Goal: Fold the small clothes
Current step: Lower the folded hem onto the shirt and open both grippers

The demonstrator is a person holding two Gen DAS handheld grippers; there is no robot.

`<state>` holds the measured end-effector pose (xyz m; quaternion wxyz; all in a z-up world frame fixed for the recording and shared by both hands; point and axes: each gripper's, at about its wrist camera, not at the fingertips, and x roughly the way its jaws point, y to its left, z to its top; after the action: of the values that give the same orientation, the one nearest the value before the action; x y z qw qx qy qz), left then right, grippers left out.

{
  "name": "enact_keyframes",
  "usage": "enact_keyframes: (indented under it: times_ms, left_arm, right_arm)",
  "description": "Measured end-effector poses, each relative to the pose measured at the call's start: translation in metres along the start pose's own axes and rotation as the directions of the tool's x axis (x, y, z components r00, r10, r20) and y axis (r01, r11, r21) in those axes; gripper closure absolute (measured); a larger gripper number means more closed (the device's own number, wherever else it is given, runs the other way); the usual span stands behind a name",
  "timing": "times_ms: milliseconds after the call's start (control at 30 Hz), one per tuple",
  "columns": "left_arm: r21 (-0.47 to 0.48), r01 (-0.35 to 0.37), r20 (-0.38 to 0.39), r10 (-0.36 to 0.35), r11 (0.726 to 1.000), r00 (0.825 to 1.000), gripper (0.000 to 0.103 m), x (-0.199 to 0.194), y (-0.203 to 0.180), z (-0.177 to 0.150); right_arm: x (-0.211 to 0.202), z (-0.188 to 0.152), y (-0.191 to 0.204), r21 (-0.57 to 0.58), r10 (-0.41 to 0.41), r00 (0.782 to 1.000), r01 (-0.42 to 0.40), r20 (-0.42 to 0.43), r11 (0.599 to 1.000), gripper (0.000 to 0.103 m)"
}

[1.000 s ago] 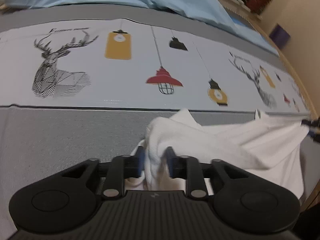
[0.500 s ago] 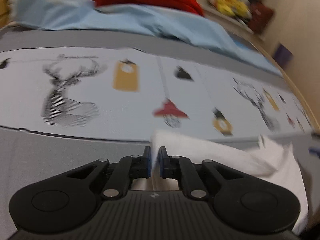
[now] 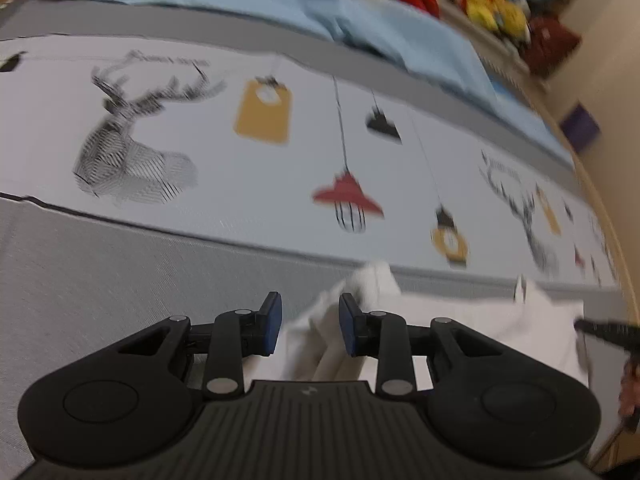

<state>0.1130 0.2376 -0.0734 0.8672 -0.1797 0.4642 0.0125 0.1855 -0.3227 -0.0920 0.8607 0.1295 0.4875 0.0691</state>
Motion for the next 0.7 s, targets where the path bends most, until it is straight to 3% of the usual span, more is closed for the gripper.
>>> enact_keyframes:
  times_ms: [133,267,333,433,567,633,700]
  left_arm:
    - [-0.085,0.081,0.074,-0.074,0.993,0.994,0.068,-0.015,0.008,0.008]
    - [-0.034,0.11,-0.038,-0.111,0.993,0.993,0.069,0.003,-0.002,0.005]
    - [0.054,0.065,-0.028,-0.063,0.996,0.998,0.098,0.004,-0.011,0.004]
    - [0.067,0.037,0.058,-0.04,0.997,0.997,0.099,-0.007,-0.01,0.009]
    - [0.052,-0.063,0.182,0.052,0.997,0.982,0.099,-0.02,-0.001,0.014]
    - [0.044,-0.068,0.173,0.059,0.997,0.983,0.098,-0.014,0.0,0.016]
    - [0.054,-0.098,0.123,0.09,0.994,0.988,0.095,-0.003,-0.002,0.016]
  right_arm:
    - [-0.009,0.004,0.002,0.005,0.014,0.998,-0.014,0.056,1.0,0.098]
    - [-0.008,0.008,0.004,0.006,0.015,0.998,-0.016,0.059,1.0,0.098]
    - [-0.009,0.009,0.004,0.016,0.015,0.998,-0.015,0.057,1.0,0.098]
    - [-0.02,0.013,0.006,0.029,0.032,0.993,-0.036,0.115,0.999,0.098]
    - [-0.051,0.021,0.007,0.053,0.082,0.952,-0.102,0.296,0.993,0.098]
    - [-0.045,0.025,0.007,0.06,0.062,0.955,-0.083,0.289,0.995,0.098]
    - [-0.024,0.025,0.009,0.045,0.026,0.977,-0.036,0.21,0.998,0.095]
